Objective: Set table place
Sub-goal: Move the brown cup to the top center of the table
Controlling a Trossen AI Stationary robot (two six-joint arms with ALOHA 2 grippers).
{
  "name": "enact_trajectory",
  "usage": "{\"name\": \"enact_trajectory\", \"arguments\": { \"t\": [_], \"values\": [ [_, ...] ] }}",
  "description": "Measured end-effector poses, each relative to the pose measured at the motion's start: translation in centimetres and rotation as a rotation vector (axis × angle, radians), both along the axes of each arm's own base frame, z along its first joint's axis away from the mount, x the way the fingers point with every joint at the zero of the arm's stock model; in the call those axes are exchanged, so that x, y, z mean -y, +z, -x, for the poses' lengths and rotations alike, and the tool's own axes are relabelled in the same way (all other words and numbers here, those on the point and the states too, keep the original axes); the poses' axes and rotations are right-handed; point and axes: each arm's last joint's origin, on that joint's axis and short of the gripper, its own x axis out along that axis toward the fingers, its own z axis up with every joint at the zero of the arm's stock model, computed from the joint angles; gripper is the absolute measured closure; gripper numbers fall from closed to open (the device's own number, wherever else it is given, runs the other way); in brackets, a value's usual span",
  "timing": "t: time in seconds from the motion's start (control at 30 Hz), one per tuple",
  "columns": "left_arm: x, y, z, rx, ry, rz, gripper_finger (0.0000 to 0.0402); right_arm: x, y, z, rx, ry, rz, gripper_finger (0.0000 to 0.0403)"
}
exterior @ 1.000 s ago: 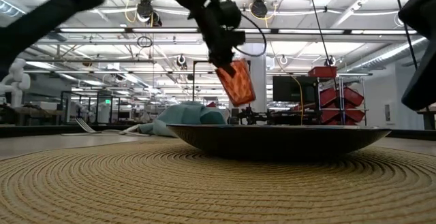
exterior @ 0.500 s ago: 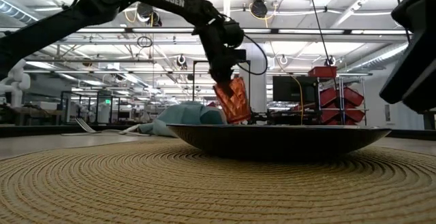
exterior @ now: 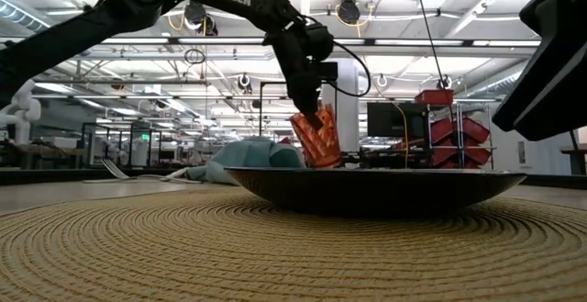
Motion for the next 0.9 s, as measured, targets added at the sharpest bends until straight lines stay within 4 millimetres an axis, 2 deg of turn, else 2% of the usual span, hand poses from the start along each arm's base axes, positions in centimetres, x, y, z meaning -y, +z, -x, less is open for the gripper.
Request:
{"name": "enact_trajectory", "arguments": {
  "t": [0.3,0.4,0.57,0.63,0.9],
  "values": [
    [0.0,0.0,-0.2,0.017,-0.002,-0.009,0.0373,0.0,0.0,0.0,0.017,-0.005,0.016,0.0255],
    [0.0,-0.8,-0.5,-0.003,-0.005,0.003,0.0373,0.0,0.0,0.0,0.017,-0.005,0.016,0.0255],
    [0.6,-3.3,-1.5,-0.053,-0.028,0.035,0.0372,0.0,0.0,0.0,0.016,-0.004,0.016,0.0255],
    [0.6,-3.6,-1.6,-0.058,-0.035,0.037,0.0372,-0.1,0.0,0.1,0.017,0.000,0.015,0.0255],
    [0.6,-3.2,-1.8,-0.025,-0.035,0.011,0.0372,0.0,0.0,0.2,0.009,0.001,0.025,0.0255]
  ]
}}
